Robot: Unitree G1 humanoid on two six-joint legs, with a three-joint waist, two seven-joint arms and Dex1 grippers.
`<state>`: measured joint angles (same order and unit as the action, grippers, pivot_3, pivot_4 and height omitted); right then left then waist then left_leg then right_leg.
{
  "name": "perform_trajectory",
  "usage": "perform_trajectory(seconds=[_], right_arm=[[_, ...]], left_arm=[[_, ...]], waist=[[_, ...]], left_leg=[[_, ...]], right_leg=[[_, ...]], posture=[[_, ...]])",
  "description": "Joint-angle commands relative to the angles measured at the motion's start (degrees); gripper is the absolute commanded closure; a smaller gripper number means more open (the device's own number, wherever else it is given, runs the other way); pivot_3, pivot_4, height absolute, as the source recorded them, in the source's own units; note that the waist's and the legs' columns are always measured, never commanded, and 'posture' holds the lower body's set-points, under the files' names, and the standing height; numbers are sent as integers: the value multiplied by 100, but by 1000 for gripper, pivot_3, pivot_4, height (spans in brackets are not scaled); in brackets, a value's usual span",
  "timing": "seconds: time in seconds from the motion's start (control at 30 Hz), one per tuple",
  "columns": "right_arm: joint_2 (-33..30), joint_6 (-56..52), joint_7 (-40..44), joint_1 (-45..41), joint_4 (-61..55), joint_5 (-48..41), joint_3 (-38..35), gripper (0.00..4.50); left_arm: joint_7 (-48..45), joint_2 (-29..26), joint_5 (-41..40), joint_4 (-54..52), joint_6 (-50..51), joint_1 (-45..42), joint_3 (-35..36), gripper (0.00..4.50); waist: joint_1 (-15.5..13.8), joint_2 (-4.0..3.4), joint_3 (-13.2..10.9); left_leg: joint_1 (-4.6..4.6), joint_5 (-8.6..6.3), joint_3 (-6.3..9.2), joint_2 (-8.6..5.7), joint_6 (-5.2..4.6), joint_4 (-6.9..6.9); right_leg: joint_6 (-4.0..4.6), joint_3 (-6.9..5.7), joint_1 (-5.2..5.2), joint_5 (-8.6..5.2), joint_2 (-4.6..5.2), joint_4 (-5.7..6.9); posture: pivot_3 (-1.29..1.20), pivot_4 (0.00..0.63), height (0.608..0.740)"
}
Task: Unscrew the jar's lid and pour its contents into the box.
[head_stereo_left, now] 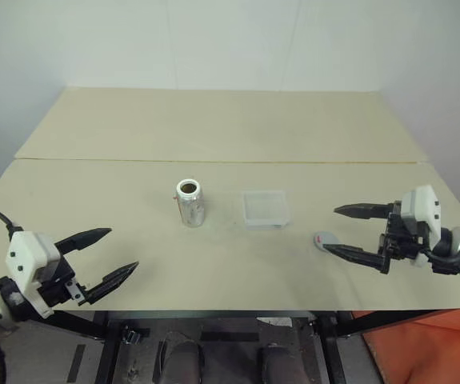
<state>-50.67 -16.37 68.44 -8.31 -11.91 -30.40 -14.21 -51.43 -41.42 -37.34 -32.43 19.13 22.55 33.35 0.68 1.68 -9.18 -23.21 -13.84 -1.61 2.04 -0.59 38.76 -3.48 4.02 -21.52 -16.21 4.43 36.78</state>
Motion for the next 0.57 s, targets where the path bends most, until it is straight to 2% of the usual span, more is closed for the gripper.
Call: perform_trajectory(seconds=[0.03,0.27,0.37,0.57], right_arm=[[-14,377,143,-319,336,182,115,0],[-39,835,144,-1005,1119,782,517,0],[-231,1149,455,-1109,1538,978,570,0],[-169,1070,637,-1295,1726,765,543,0]], left_arm=[[162,171,118,-103,-196,-124,-197,21],[594,649,278,6,-363,-426,-454,21],[726,799,420,-67,-445,-466,-675,21],[647,867,646,236,-762,-481,-787,21]], waist=[[3,0,0],[14,0,0],[13,0,0],[7,-4,-1]], left_leg=[[-3,0,-1,-1,0,0],[-5,0,4,-1,0,0],[-6,0,3,-2,0,0],[-4,0,4,-2,0,0]], right_leg=[[0,0,-1,0,1,-1],[1,4,-8,1,1,3],[1,4,-8,1,1,1],[1,4,-7,1,2,2]], posture=[[0,150,740],[0,150,740],[0,150,740],[0,150,740]])
